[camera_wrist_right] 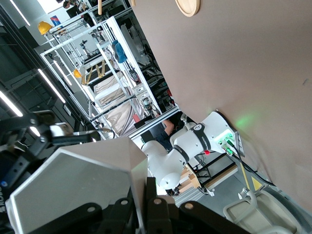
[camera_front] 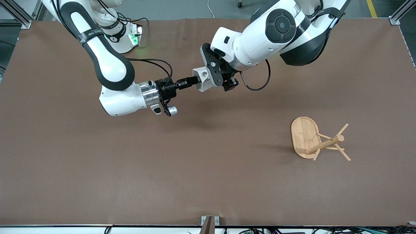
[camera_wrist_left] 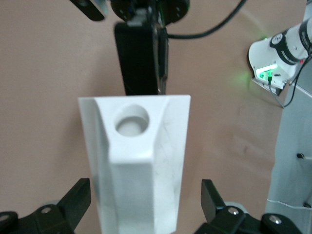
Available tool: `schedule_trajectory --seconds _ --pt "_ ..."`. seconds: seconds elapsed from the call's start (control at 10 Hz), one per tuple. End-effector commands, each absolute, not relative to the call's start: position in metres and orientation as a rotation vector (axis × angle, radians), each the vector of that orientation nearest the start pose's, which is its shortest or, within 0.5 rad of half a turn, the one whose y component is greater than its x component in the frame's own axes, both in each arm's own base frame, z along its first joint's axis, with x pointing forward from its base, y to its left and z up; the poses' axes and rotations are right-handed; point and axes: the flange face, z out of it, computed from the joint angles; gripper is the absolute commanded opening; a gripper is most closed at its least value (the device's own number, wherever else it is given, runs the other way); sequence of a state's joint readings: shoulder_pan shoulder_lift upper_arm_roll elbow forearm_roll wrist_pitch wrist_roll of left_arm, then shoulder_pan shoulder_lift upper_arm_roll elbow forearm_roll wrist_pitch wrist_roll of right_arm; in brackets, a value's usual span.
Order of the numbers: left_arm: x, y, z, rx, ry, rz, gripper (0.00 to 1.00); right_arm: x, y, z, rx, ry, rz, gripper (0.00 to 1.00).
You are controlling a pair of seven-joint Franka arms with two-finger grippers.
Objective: Hang cup on rack
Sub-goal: 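Close the left gripper on the cup's body beside the right gripper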
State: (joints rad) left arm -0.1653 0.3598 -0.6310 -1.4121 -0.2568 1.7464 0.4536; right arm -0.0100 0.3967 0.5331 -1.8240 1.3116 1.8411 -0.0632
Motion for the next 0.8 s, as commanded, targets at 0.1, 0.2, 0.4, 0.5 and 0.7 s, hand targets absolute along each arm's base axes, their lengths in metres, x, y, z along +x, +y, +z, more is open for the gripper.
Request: schedule_trajectory --seconds 0.1,0.2,0.4,0.5,0.7 --pt "0.476 -0.434 0.53 -2.955 2.055 0.232 1.0 0.521 0.356 0.397 -1.766 0.113 0.662 0.01" --pt "0.478 -0.434 0.529 -2.969 2.038 0.21 1.0 0.521 0.356 0.397 -1.768 0.123 0.671 0.01" --pt "0.483 -0.439 0.524 -3.005 1.998 0.123 1.0 0.521 0.356 0.398 -1.766 0.123 0.669 0.01" --pt "0.48 -0.441 0.519 -3.005 1.992 0.107 1.0 0.52 0.357 0.398 -1.767 0.122 0.67 0.01" --pt "0.476 -0.44 0.512 -2.99 1.984 0.127 0.97 0.519 0.359 0.4 -1.766 0.118 0.671 0.01"
